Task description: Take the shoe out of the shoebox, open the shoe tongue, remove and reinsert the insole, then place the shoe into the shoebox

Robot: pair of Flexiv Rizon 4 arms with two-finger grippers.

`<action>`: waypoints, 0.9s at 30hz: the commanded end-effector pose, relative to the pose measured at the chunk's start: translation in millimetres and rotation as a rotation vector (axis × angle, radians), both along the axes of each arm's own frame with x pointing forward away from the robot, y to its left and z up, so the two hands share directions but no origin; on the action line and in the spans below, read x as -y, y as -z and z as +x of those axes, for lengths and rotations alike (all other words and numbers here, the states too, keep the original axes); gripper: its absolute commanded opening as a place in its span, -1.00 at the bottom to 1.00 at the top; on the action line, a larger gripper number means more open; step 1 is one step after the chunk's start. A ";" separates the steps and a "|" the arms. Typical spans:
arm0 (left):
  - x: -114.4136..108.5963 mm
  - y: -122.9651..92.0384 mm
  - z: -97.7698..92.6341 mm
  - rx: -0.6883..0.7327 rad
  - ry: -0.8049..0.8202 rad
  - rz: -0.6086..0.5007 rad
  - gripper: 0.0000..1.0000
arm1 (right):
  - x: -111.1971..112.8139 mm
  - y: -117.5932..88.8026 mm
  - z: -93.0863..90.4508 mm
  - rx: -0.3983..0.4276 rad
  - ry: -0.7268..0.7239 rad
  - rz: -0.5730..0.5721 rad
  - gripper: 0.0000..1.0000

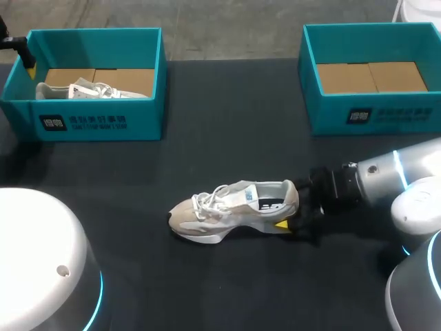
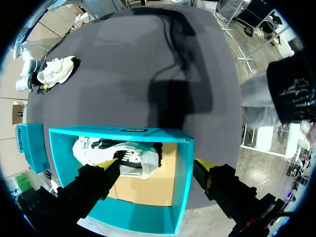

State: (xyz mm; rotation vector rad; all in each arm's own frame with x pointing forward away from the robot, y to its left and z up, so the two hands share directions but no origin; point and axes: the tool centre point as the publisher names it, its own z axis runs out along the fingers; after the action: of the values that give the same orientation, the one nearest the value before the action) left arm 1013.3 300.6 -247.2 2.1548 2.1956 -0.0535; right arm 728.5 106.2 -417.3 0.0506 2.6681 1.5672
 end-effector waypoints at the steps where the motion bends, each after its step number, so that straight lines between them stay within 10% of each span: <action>1: -0.5 -0.7 -0.3 0.000 0.001 0.003 1.00 | -1.5 -0.2 -0.3 0.000 0.000 -0.002 -1.00; 20: -0.5 -1.2 -3.3 0.002 0.002 0.007 1.00 | -1.5 -0.2 -0.3 0.000 0.000 -0.002 -1.00; 27: 9.6 -4.5 -11.4 -0.155 -0.309 0.106 1.00 | -1.5 -0.2 -0.3 0.000 0.000 -0.002 -1.00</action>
State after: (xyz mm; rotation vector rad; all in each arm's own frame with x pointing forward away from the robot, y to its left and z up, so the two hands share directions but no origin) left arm 995.2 298.2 -248.1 2.0294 2.4042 -0.1034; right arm 728.6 106.2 -417.3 0.0504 2.6683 1.5672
